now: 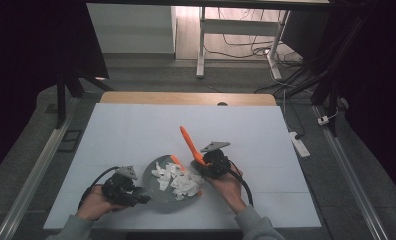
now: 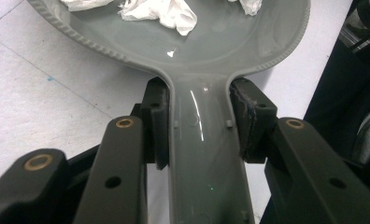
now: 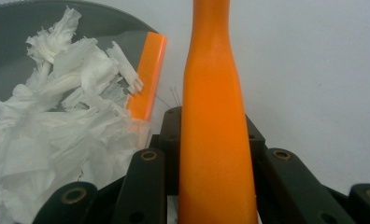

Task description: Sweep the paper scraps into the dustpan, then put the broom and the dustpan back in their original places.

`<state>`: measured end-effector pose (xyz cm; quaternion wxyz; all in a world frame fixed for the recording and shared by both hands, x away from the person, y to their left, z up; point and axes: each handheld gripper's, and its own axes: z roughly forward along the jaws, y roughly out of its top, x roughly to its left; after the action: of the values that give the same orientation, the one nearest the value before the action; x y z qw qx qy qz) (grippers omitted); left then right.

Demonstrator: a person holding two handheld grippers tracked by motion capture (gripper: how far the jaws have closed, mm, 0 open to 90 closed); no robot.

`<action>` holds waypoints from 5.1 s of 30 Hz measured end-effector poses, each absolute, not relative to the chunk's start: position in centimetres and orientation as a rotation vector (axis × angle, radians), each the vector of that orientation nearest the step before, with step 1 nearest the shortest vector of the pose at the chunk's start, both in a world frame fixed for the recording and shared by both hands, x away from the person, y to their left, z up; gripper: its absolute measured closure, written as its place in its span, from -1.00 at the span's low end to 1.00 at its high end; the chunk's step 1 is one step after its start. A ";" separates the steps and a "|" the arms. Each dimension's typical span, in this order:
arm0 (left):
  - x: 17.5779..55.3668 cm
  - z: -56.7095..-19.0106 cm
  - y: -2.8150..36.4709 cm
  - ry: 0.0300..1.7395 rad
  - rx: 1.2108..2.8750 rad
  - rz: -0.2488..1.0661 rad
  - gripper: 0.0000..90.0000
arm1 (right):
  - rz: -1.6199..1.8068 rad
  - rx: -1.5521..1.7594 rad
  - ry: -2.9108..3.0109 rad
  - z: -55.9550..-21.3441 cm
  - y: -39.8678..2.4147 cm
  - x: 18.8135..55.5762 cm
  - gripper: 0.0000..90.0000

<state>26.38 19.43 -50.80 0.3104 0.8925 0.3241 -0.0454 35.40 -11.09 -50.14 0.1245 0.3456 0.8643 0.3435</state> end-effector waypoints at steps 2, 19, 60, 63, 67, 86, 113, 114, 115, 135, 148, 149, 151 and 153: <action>26.4 -50.8 19.4 0.857 2.355 -0.119 0.36 | 1.001 1.005 2.521 -50.1 -11.0 35.3 0.57; 26.3 -50.9 19.0 0.861 2.353 -0.122 0.36 | 1.020 0.941 2.518 -50.0 -7.2 33.7 0.57; 25.5 -51.5 18.1 0.874 2.334 -0.137 0.36 | 1.059 1.113 2.376 -49.8 -13.3 35.2 0.57; 25.4 -51.5 18.0 0.878 2.332 -0.135 0.35 | 1.038 1.106 2.401 -50.2 -12.7 35.0 0.57; 25.4 -51.5 17.9 0.886 2.328 -0.133 0.36 | 1.038 1.066 2.427 -50.5 -11.4 34.5 0.57; 25.4 -51.7 17.9 0.913 2.293 -0.122 0.36 | 1.273 0.947 2.420 -48.0 -8.1 31.7 0.57; 25.3 -51.8 18.5 0.914 2.201 0.011 0.37 | 1.327 1.037 2.309 -46.7 -13.1 33.9 0.57; 25.2 -51.7 18.5 0.918 2.194 0.018 0.37 | 1.335 1.033 2.308 -46.6 -13.3 33.9 0.57; 25.2 -51.6 18.6 0.919 2.186 0.021 0.37 | 1.338 1.026 2.307 -46.6 -13.4 33.9 0.57; 25.1 -50.2 19.7 1.092 1.968 0.133 0.37 | 1.424 0.899 2.353 -45.0 -18.1 33.3 0.57; 25.0 -50.1 21.2 1.178 1.866 0.162 0.37 | 1.405 0.934 2.366 -45.2 -21.0 32.5 0.57; 25.0 -50.1 21.2 1.182 1.861 0.169 0.37 | 1.405 0.936 2.369 -45.2 -21.3 32.5 0.57; 25.0 -50.1 21.3 1.193 1.848 0.178 0.37 | 1.410 0.944 2.368 -45.2 -21.7 32.5 0.57; 25.0 -50.1 21.4 1.198 1.846 0.189 0.37 | 1.416 0.950 2.367 -45.2 -22.0 32.5 0.57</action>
<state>25.00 21.36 -50.05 0.4498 0.7464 0.4844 0.0764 32.53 -22.03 -45.18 0.1117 0.3235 0.8063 0.4824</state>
